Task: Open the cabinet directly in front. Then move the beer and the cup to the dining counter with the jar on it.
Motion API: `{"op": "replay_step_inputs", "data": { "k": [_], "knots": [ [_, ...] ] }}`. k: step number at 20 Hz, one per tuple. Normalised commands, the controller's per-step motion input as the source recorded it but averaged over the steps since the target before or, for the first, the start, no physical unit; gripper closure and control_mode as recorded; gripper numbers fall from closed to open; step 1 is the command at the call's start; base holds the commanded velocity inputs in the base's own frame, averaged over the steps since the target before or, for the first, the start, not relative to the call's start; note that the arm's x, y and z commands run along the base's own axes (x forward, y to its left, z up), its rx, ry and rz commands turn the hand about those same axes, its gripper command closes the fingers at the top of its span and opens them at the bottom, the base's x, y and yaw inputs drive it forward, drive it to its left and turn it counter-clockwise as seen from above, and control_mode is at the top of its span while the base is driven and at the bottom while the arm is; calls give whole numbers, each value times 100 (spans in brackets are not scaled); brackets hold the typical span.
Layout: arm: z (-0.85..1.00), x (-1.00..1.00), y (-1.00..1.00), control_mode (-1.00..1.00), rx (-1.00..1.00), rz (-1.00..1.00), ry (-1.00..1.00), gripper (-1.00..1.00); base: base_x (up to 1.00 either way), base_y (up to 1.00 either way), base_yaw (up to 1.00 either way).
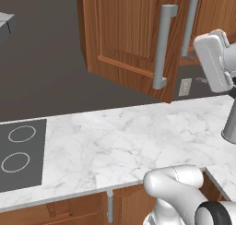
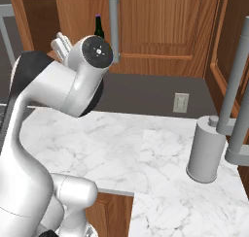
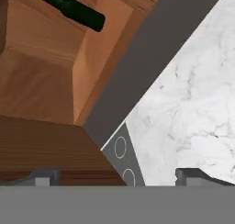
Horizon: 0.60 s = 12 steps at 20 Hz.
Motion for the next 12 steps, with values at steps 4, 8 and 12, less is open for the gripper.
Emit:
{"op": "replay_step_inputs", "data": {
  "k": [4, 8, 12],
  "knots": [
    [-40, 75, 5, -100, 28, 0, 22, -100, 0, 0, 0],
    [-33, 64, 3, -100, 28, 0, 11, -100, 0, 0, 0],
    [-22, 26, 18, -100, 25, 2, 3, -100, 0, 0, 0]
  ]
}}
